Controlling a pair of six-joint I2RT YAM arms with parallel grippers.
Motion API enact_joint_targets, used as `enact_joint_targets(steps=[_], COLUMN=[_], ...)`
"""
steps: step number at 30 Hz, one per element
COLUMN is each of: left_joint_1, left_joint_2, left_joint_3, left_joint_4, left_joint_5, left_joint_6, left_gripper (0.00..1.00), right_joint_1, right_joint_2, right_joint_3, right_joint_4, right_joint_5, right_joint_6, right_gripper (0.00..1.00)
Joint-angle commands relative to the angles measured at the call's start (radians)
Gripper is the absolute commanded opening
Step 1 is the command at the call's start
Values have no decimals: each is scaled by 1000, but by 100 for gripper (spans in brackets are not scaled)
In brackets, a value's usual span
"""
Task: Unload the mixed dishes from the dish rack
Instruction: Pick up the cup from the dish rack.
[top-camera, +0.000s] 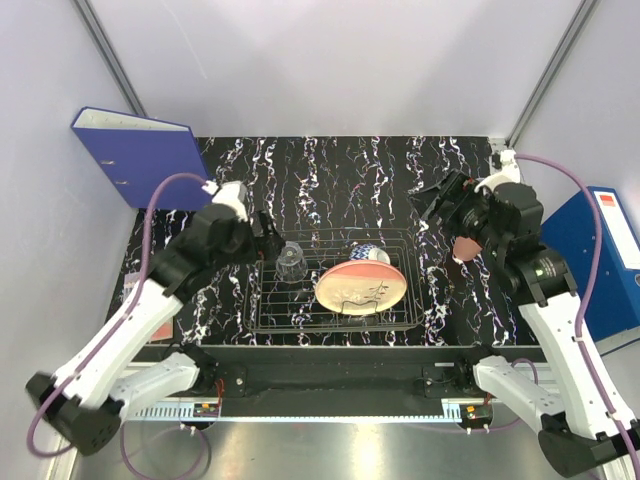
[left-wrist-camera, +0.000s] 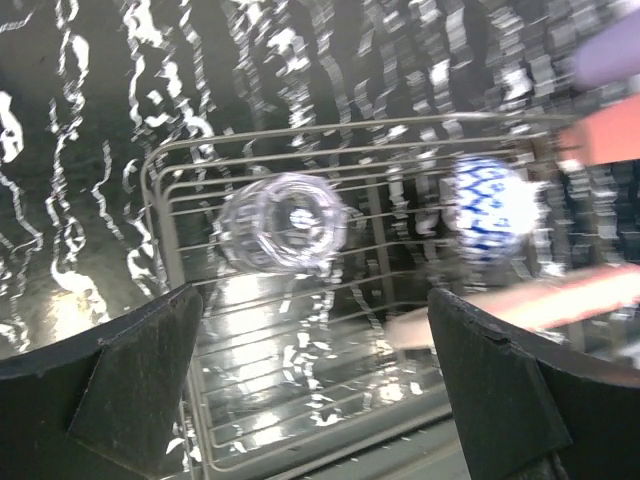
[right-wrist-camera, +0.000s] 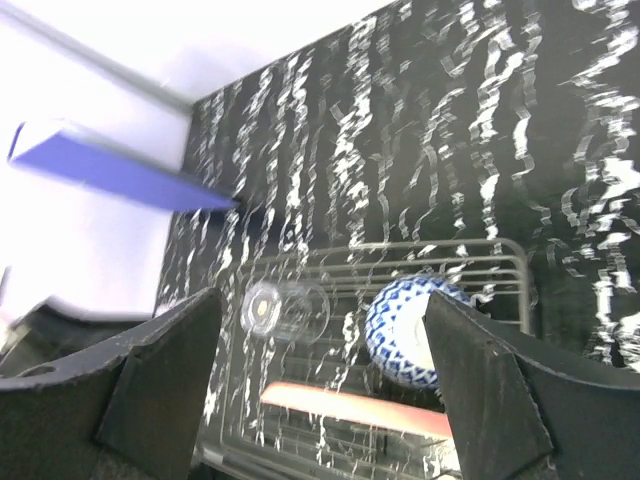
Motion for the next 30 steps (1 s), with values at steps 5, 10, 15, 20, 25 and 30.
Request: enact_joint_targets(steps=[5,10,15,20,25,30], left_joint_1=[-55,-78,-78,-78,-77,-66], left_joint_2=[229,349,410,491,542,590], left_joint_3=[115,125,114,138,143,139], left_joint_4=[12,51,118,126,126,129], left_joint_5=[-115,-118,-107,-118,-124,-133], left_joint_6=[61,49,48,48,38,25], left_gripper=[99,99,99,99,99,96], right_joint_1=[62,64,64,65,64,65], right_joint_2=[-51,-93,-118,-127,-136,-143], right_joint_3=[-127,-168,-190,-217,-231,-251], right_joint_4=[174,176,174,177,180,182], right_joint_5=[-124,-127,-126,-124,-124,-116], right_joint_6=[-47,-67,-87,-93,-88,-90], right_gripper=[90,90,90,90,90,90])
